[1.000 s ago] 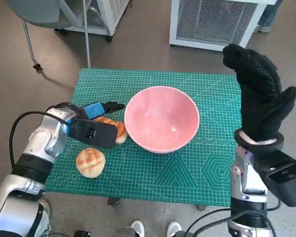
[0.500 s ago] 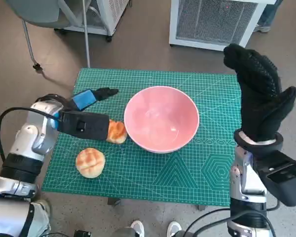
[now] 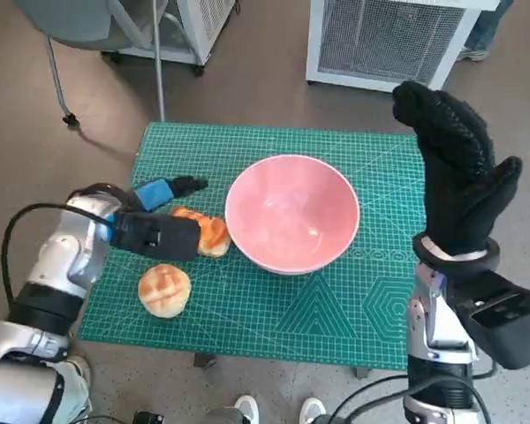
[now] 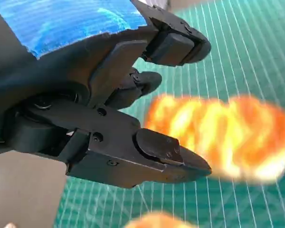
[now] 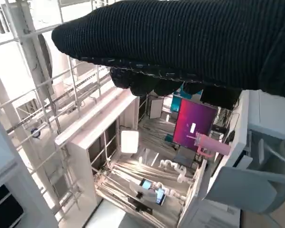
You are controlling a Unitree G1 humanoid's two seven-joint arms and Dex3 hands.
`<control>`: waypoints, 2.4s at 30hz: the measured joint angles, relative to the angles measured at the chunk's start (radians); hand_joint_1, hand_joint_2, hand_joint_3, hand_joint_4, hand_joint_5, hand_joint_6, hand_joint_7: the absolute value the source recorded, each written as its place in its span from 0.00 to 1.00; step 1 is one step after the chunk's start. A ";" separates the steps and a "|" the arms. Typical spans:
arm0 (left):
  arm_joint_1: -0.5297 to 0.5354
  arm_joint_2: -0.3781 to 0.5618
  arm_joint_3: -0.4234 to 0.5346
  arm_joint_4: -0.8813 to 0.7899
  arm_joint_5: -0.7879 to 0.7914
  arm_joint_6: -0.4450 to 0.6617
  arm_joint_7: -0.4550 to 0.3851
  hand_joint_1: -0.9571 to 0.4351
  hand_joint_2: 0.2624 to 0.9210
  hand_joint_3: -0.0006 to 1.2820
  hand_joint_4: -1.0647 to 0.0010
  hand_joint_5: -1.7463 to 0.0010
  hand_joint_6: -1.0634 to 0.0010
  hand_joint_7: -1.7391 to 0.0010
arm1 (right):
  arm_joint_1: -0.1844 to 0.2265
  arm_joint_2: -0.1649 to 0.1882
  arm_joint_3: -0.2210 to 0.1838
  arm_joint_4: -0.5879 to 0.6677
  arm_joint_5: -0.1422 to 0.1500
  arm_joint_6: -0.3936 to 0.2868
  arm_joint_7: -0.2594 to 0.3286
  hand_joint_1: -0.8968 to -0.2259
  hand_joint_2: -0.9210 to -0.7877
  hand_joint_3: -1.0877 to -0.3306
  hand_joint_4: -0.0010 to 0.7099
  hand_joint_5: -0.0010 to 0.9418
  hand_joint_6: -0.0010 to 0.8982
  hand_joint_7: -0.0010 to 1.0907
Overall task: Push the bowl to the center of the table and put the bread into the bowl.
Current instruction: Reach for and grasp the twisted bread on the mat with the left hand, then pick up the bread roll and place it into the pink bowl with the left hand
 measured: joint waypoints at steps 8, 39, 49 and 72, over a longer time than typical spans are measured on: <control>-0.001 -0.004 -0.030 0.026 0.003 -0.035 -0.008 0.70 0.73 0.00 0.75 0.99 0.61 0.97 | 0.000 0.000 0.000 0.000 0.010 0.007 0.000 0.44 0.00 0.43 0.41 0.03 0.00 0.71; -0.091 -0.004 -0.124 0.285 0.074 -0.352 0.296 0.69 0.99 0.04 0.31 0.33 0.39 0.38 | 0.002 0.001 0.010 -0.002 0.019 0.007 0.000 0.43 0.00 0.43 0.41 0.04 0.00 0.74; -0.089 0.038 -0.074 0.241 0.059 -0.354 0.276 0.69 1.00 0.07 0.36 0.35 0.44 0.29 | 0.003 0.007 0.014 0.000 0.019 0.004 0.001 0.43 0.00 0.43 0.41 0.04 0.00 0.72; -0.093 0.213 0.345 -0.178 -0.261 -0.334 0.237 0.69 0.98 0.01 0.23 0.44 0.37 0.33 | 0.008 0.012 0.015 0.002 0.026 0.006 0.004 0.43 0.00 0.43 0.40 0.04 0.00 0.71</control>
